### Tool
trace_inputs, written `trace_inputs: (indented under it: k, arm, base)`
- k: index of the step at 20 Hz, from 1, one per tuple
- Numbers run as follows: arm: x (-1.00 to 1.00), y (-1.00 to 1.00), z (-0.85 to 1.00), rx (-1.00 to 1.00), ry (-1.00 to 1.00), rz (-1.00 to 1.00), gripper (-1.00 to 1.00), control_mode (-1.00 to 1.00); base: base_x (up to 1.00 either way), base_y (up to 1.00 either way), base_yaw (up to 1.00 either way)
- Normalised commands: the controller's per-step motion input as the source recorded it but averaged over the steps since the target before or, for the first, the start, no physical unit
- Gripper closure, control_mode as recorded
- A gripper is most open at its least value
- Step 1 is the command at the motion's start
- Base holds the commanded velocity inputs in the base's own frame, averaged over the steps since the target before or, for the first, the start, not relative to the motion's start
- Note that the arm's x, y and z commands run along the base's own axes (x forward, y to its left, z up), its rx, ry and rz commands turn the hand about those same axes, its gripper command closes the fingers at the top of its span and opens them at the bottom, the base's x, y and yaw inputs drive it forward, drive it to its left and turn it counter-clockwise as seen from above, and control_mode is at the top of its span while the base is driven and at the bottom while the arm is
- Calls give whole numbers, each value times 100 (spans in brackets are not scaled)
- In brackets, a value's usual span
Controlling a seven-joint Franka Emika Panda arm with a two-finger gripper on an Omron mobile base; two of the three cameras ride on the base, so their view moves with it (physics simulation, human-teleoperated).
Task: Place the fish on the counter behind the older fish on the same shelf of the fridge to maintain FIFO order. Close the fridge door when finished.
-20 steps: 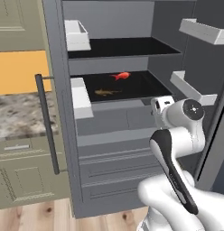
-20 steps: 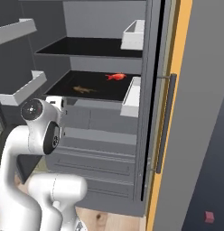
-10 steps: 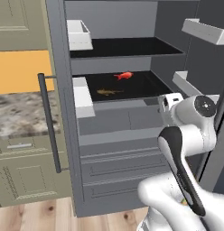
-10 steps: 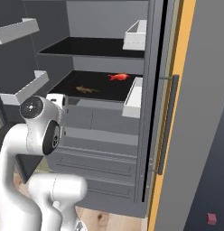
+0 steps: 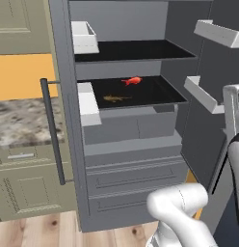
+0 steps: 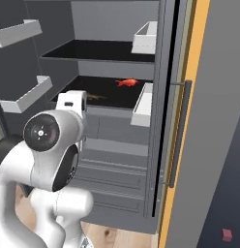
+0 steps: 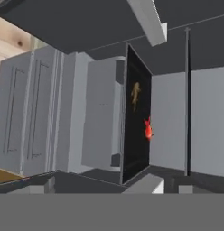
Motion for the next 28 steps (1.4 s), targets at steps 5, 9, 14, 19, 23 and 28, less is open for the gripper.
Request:
trace_inputs:
  k: [5,9,14,19,23,28]
  arm:
    - [-20,-66,15,-10,-15,0,-100,-100]
    - [-14,-73,38,-15,-24,0,-100,-100]
    - [-6,-73,9,-8,-22,-8,-100,-100]
    - [5,-64,-10,0,-12,-7,-100,-100]
    - [46,-58,-33,7,-11,3,-100,-100]
    - [51,-37,-30,10,-1,9,-100,-100]
  base:
    - [0,0,0]
    - [0,0,0]
    - [0,0,0]
    - [0,0,0]
    - [0,0,0]
    - [0,0,0]
